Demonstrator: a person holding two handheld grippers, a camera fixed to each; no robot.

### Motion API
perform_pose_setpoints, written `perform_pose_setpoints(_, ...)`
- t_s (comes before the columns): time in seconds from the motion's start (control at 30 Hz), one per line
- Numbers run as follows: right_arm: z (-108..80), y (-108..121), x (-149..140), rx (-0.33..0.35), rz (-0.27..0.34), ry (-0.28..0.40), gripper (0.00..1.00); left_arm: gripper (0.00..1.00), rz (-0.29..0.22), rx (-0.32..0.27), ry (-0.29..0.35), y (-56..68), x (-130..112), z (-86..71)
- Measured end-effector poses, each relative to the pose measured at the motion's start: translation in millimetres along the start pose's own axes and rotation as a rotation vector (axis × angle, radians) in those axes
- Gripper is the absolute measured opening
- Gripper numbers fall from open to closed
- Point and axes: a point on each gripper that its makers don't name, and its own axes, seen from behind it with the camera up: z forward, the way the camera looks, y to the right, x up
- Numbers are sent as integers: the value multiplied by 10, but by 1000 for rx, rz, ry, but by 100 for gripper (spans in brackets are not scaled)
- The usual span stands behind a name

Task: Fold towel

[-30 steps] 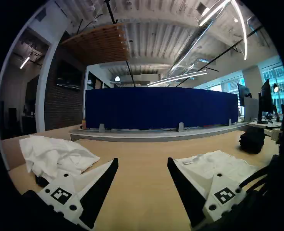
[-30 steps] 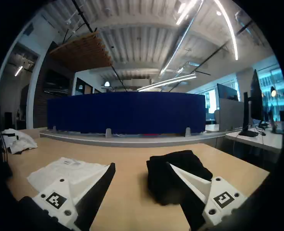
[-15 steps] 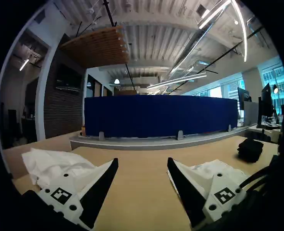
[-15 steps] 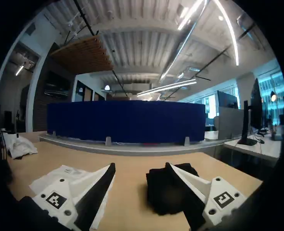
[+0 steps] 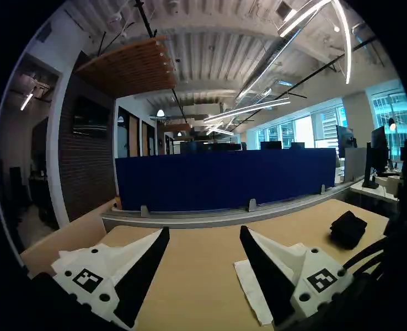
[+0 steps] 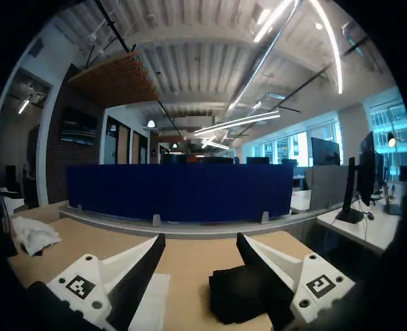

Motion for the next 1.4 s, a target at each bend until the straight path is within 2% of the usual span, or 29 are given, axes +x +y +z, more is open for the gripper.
perform_pose_setpoints(0.17,0,-26,148,5,7,-20,100,95,-3,12,1,-24,193,27)
perform_pose_setpoints(0.37,14,-99,251,38,-4,-41,100,95,8,-26,-35,95,222,63)
perform_pose_setpoints(0.47,7,-172,243,81,-24,-65,100,94,14,-71,-65,189,195,69)
perform_pose_setpoints(0.57,-9,-280,169,139,-38,-111,100,94,9,-130,-107,308,123,69)
perform_pose_setpoints(0.77,-141,-544,-63,287,-77,-253,100,94,22,-270,-237,563,-149,8)
perform_pose_setpoints(0.97,-392,-781,-384,467,-115,-440,100,95,58,-411,-363,808,-407,-157)
perform_pose_setpoints(1.07,-478,-831,-489,526,-133,-505,100,95,81,-474,-430,901,-548,-256)
perform_pose_setpoints(1.17,-473,-839,-531,539,-153,-526,100,95,103,-494,-449,931,-616,-290)
perform_pose_setpoints(1.4,-443,-894,-663,547,-160,-538,100,95,126,-494,-457,977,-753,-263)
